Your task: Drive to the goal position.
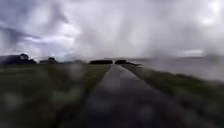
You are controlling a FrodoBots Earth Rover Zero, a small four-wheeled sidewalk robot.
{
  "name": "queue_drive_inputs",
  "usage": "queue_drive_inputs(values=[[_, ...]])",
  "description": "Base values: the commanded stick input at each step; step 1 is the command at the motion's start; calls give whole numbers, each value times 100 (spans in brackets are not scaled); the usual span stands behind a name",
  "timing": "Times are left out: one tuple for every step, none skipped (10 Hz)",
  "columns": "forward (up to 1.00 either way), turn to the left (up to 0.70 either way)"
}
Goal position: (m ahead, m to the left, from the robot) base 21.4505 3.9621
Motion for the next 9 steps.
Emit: queue_drive_inputs(values=[[70,0],[70,0],[70,0],[70,0],[70,0],[70,0],[70,0],[70,0],[70,0]])
